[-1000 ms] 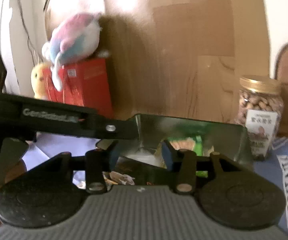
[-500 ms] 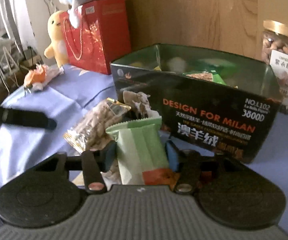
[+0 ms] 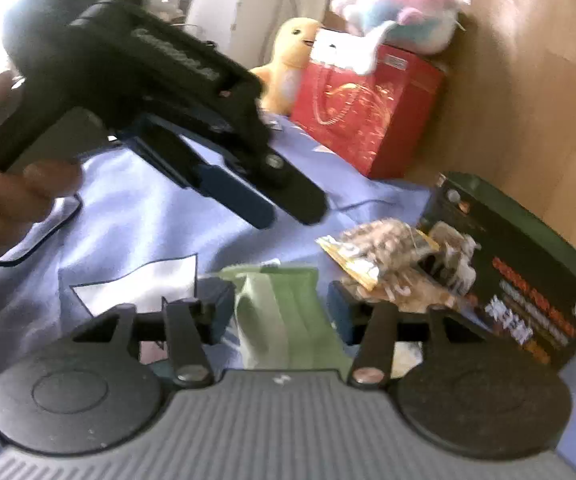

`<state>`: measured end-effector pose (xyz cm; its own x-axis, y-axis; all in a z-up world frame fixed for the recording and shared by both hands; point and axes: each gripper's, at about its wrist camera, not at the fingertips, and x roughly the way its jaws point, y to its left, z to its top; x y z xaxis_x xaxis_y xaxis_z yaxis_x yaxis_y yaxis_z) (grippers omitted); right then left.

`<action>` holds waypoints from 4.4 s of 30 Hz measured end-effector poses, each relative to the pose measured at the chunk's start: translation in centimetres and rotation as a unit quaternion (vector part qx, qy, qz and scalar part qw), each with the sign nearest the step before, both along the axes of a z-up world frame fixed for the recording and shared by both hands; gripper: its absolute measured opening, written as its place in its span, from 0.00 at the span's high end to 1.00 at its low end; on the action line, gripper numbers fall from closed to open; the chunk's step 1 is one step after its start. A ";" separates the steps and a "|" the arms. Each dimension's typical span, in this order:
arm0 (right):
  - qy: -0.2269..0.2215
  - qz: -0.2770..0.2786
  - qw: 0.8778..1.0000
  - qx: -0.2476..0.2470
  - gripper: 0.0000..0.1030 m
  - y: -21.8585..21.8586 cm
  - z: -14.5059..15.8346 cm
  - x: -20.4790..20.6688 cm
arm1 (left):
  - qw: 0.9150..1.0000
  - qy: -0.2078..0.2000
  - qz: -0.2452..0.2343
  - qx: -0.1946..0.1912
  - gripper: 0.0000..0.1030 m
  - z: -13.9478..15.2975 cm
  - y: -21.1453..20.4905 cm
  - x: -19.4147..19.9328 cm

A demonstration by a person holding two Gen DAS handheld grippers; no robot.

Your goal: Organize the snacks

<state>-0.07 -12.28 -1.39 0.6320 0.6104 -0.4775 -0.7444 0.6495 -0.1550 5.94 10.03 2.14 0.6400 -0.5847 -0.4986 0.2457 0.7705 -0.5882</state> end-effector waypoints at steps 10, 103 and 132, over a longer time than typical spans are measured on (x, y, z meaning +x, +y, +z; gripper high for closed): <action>0.063 -0.058 0.995 0.059 0.33 -5.1 -0.8 -1.7 | 1.000 0.020 -0.014 0.006 0.45 -1.1 -0.3 -0.6; -0.068 -0.144 0.979 0.128 0.64 -4.7 4.2 3.5 | 0.985 -0.143 -0.092 0.011 0.51 6.3 -7.8 5.0; 0.100 -0.080 0.990 0.061 0.83 1.6 0.3 8.2 | 0.999 0.020 0.007 0.033 0.49 -1.9 -3.3 8.8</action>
<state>8.10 -10.65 -1.10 0.6260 0.5708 -0.5313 -0.6381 0.7666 0.0717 14.70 6.75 0.25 0.6266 -0.5410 -0.5609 0.2127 0.8112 -0.5447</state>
